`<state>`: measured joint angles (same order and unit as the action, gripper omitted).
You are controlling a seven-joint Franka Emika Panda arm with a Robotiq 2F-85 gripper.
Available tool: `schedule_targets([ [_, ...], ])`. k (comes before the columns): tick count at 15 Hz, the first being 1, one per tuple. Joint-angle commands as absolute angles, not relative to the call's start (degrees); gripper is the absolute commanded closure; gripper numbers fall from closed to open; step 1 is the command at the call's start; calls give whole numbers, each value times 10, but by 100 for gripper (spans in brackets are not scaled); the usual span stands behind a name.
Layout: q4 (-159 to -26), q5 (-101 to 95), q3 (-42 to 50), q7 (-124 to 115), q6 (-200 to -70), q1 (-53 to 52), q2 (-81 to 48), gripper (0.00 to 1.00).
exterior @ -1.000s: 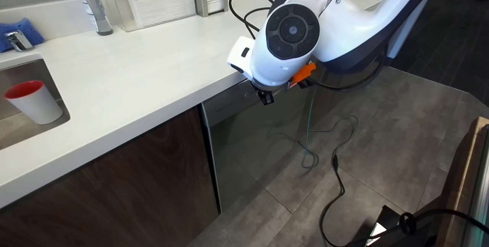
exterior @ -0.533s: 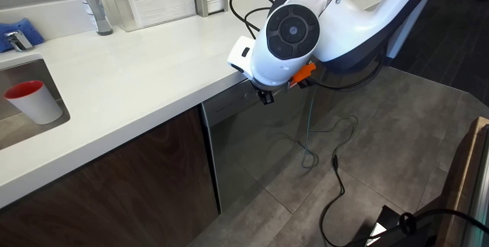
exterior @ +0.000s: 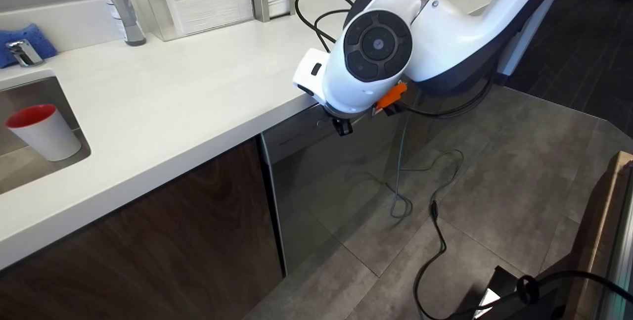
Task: Press a button on the dishwasher
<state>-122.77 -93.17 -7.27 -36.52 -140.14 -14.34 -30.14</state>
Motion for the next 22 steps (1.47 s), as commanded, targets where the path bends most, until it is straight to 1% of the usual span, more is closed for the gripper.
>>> schedule_targets([
  [1, -1211, -955, -85, -382, -1387, -132, -318, 100],
  [22, -1209, -973, -83, -427, -1389, -125, -316, 100],
])
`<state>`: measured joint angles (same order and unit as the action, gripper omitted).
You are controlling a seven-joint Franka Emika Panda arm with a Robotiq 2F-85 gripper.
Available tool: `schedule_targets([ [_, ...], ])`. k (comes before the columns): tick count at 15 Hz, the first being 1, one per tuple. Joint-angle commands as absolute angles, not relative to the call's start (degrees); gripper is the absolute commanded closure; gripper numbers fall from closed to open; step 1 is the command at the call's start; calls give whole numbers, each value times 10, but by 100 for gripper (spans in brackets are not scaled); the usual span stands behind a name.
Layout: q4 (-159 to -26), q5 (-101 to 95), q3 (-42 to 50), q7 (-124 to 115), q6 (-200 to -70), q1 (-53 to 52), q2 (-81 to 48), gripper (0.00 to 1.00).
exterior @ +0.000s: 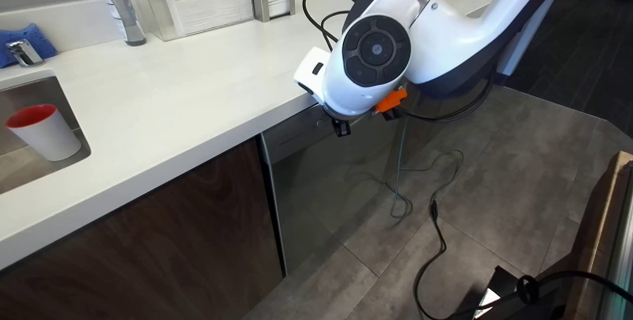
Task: Press a button on the dishwasher
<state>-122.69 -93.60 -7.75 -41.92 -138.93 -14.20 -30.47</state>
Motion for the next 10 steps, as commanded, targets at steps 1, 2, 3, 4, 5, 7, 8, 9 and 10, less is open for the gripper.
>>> schedule_targets([
  [1, -1209, -976, -83, -425, -1390, -124, -316, 100],
  [2, -1209, -978, -83, -425, -1391, -123, -317, 100],
  [3, -1208, -982, -83, -424, -1393, -122, -318, 100],
  [4, -1207, -985, -84, -423, -1395, -121, -318, 100],
  [5, -1207, -987, -85, -421, -1395, -120, -319, 100],
  [7, -1207, -991, -87, -413, -1399, -116, -319, 100],
  [8, -1207, -994, -88, -409, -1400, -115, -319, 100],
  [9, -1208, -995, -88, -405, -1401, -114, -319, 100],
  [10, -1209, -996, -88, -401, -1402, -113, -317, 100],
])
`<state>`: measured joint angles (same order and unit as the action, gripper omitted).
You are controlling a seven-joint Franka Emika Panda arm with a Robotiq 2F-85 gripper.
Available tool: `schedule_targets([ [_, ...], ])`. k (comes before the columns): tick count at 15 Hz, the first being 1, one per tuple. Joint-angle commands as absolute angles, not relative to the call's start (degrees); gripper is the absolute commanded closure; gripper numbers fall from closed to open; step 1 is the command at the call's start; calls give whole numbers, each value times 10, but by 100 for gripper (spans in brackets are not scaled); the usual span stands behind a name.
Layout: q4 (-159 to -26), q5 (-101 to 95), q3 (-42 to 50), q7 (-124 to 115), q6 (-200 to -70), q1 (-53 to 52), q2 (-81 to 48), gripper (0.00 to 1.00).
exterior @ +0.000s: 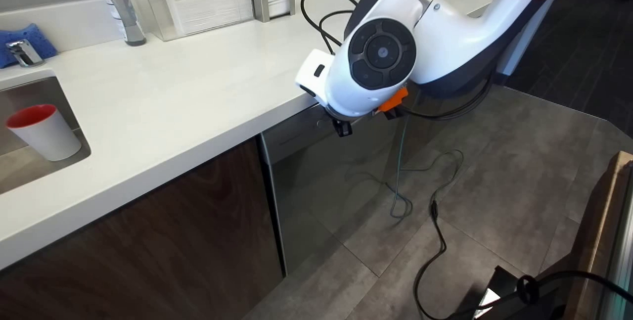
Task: Press a button on the dishwasher
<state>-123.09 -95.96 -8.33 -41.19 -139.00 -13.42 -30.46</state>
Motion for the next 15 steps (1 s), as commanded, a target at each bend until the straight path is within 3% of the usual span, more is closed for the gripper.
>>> schedule_targets([
  [1, -1210, -996, -88, -398, -1403, -112, -316, 100],
  [15, -1225, -1031, -93, -391, -1434, -88, -299, 100],
])
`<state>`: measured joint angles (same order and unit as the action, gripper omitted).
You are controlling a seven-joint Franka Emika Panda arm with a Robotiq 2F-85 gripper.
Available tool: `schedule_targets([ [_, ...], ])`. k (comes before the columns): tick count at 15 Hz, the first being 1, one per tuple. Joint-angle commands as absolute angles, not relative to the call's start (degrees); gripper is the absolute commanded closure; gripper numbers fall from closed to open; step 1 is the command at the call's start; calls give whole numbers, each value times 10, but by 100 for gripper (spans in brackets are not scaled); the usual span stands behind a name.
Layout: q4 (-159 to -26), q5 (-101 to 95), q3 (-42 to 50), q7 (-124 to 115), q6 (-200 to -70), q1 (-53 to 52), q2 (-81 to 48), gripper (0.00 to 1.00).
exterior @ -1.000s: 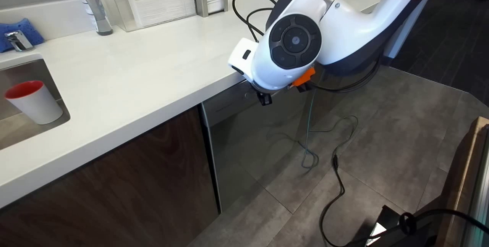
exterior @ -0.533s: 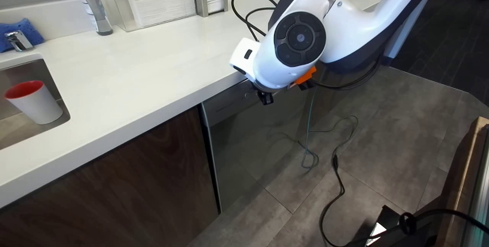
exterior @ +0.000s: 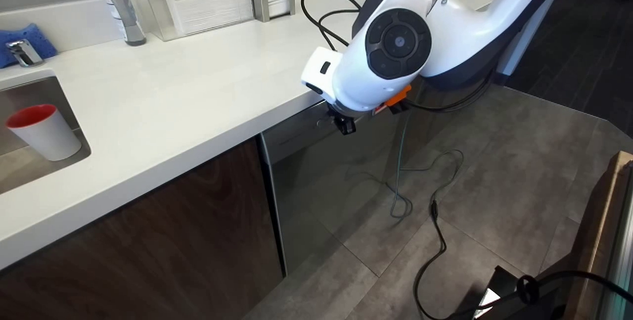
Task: Press a button on the dishwasher
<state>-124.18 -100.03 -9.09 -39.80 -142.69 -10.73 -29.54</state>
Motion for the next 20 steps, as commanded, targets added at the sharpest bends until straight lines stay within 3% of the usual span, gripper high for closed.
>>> schedule_targets([
  [1, -1225, -1031, -94, -391, -1434, -88, -299, 100],
  [19, -1255, -998, -103, -410, -1424, -90, -272, 100],
  [20, -1258, -995, -105, -413, -1426, -89, -270, 74],
])
